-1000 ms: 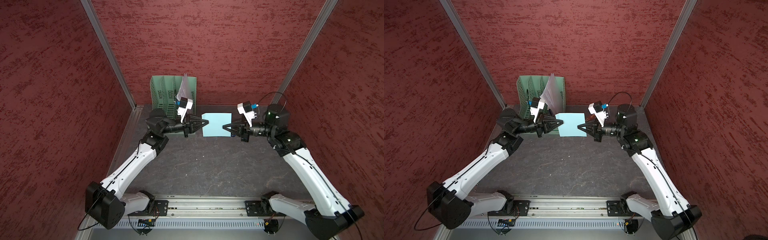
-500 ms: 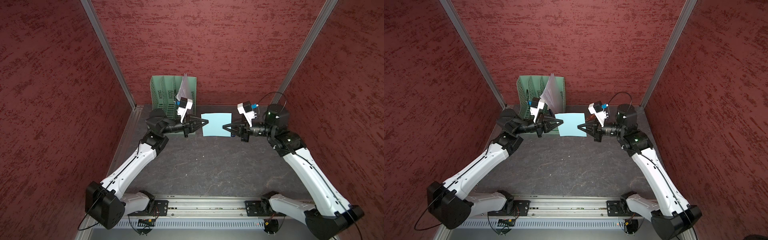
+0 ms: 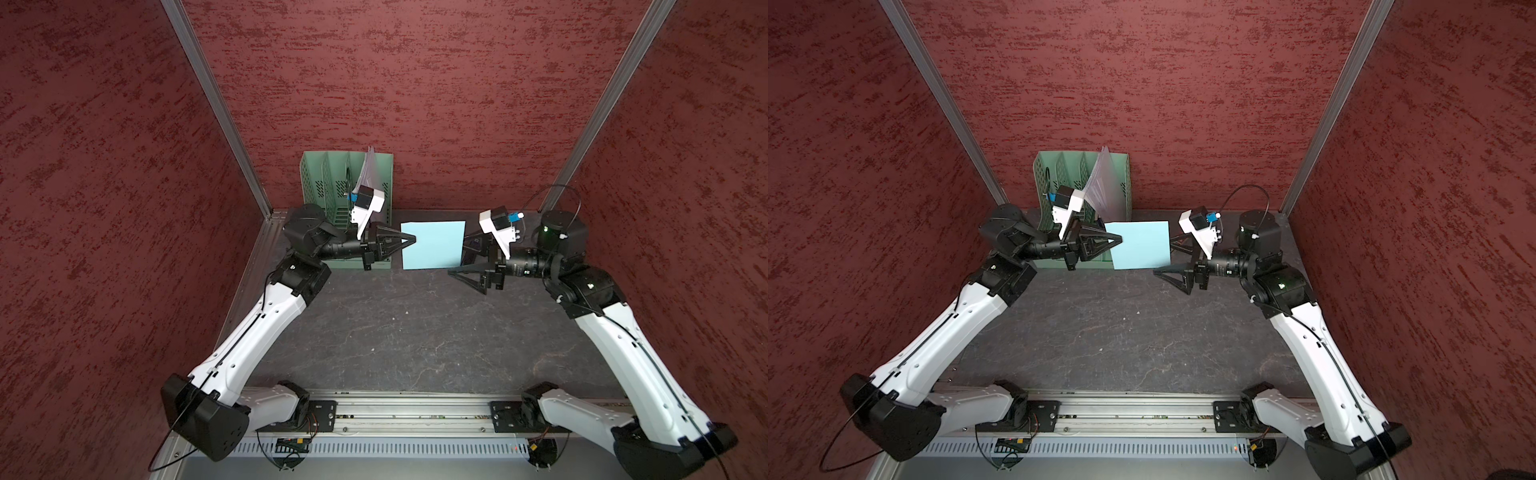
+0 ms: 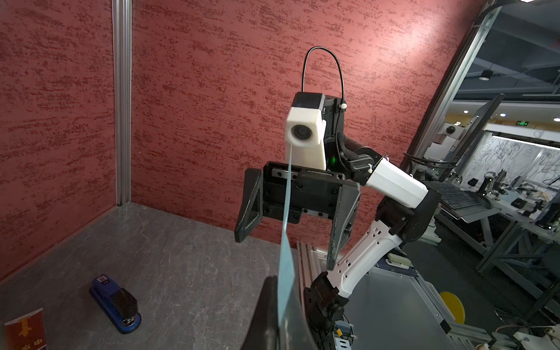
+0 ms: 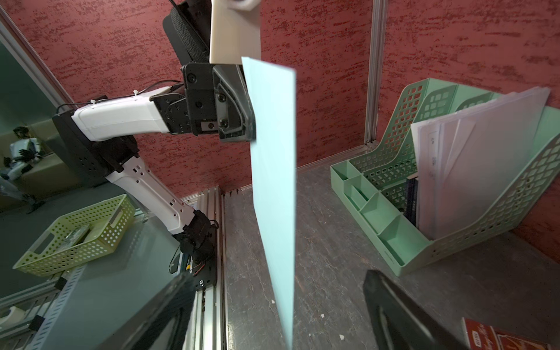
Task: Fold the square paper along the opposite sides
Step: Pick up the paper from the center of the board.
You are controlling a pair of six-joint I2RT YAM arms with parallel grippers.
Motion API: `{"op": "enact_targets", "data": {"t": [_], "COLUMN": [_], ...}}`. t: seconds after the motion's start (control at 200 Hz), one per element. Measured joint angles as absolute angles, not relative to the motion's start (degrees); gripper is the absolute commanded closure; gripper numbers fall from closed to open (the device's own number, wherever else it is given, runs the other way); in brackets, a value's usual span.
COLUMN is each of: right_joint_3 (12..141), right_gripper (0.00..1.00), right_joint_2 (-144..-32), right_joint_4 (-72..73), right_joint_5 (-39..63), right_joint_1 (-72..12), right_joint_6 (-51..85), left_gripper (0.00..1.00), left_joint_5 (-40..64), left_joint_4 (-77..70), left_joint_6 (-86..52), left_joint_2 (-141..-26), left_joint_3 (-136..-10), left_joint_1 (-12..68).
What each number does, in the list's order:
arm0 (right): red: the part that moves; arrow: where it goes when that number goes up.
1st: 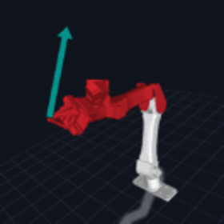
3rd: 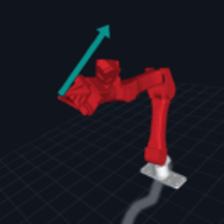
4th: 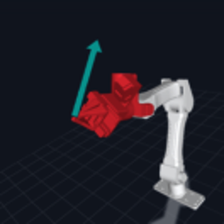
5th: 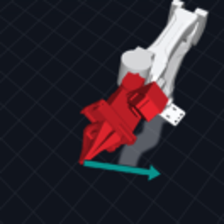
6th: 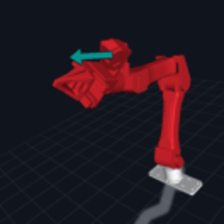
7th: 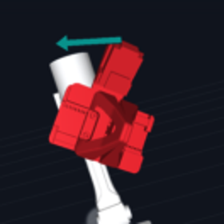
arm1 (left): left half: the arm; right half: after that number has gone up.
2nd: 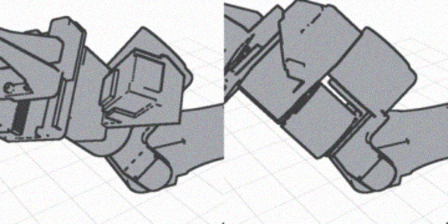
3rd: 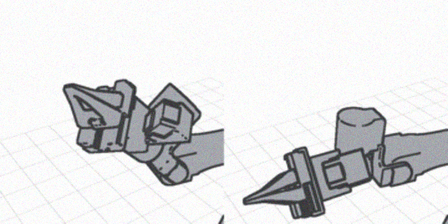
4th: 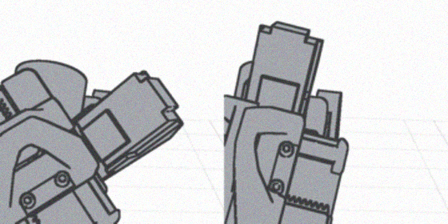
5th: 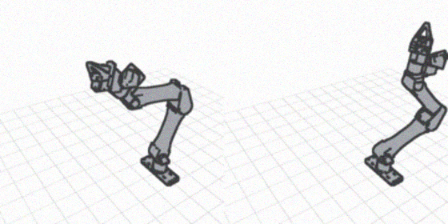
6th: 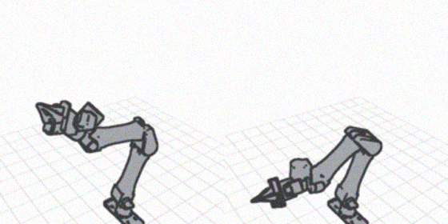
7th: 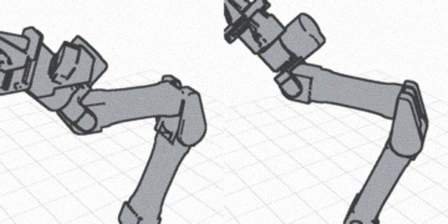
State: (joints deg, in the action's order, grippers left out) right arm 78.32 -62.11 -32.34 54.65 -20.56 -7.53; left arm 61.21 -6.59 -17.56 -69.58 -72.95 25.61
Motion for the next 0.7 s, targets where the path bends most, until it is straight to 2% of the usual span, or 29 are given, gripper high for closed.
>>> {"op": "enact_targets", "data": {"t": [0.376, 0.701], "right_joint_3": [83.8, 87.0], "right_gripper": [0.08, 0.11], "right_joint_2": [-60.6, -63.3], "right_joint_4": [-38.2, -38.9], "right_joint_5": [47.0, 47.4], "right_joint_1": [-20.4, -20.0], "right_joint_6": [-12.3, -13.1], "left_gripper": [1.0, 1.0], "left_joint_5": [63.2, 63.8], "left_joint_4": [12.8, 12.8], "left_joint_6": [-6.5, -7.3], "left_joint_2": [-60.9, -60.3], "left_joint_3": [-76.8, -75.3], "left_joint_1": [25.0, 25.0]}}
